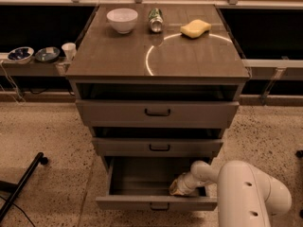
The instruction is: Open bottom drawer
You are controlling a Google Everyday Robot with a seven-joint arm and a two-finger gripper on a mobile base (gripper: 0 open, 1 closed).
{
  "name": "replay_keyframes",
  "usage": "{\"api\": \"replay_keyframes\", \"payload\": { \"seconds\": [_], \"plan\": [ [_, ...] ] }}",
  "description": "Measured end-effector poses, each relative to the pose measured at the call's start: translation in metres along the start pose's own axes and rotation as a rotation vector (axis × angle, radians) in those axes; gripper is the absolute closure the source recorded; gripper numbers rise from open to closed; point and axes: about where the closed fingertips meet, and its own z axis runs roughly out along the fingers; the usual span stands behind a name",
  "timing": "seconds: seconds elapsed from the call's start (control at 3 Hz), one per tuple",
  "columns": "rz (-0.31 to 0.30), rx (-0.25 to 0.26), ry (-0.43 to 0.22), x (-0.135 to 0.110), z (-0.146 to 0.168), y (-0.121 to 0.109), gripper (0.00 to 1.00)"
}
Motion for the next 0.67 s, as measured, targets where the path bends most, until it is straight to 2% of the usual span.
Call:
{"api": "replay_keyframes", "payload": {
  "seconds": [0.33, 0.67],
  "plan": [
    [-0.024, -0.059, 0.005, -0.003, 0.01, 0.01, 1.0],
    [0.004, -0.125, 0.021, 0.006, -0.007, 0.037, 1.0]
  ]
}}
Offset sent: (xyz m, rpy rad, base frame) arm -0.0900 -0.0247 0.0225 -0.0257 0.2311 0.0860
